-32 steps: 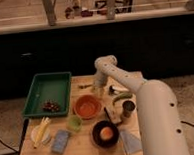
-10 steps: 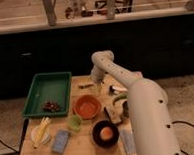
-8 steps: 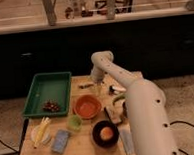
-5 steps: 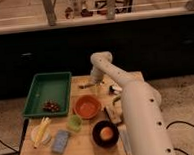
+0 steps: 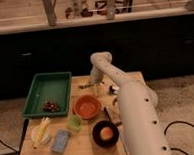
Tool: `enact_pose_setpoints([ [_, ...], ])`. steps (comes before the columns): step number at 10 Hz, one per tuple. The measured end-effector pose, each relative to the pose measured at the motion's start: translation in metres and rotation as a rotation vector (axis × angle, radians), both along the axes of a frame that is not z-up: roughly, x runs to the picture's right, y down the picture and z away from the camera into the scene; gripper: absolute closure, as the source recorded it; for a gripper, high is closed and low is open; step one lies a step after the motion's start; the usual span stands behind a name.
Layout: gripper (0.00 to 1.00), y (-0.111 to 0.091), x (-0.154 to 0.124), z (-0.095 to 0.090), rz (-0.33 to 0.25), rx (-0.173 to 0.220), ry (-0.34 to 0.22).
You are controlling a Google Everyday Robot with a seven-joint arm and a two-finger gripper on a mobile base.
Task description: Place fork in plastic cup
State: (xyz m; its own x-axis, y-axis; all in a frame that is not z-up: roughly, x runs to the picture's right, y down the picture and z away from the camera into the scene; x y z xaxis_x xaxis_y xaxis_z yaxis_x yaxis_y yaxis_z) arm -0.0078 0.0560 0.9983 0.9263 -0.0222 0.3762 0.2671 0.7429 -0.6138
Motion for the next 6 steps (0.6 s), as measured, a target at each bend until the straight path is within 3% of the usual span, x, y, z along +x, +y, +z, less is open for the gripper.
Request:
enact_pose_setpoints([
  [3,0.99,-0.0021,0.0022,-0.0047,-0.006,-0.005,0.001],
  [6,1.00,-0.0016,0.0047,-0.0047,0.000,-0.010,0.003],
])
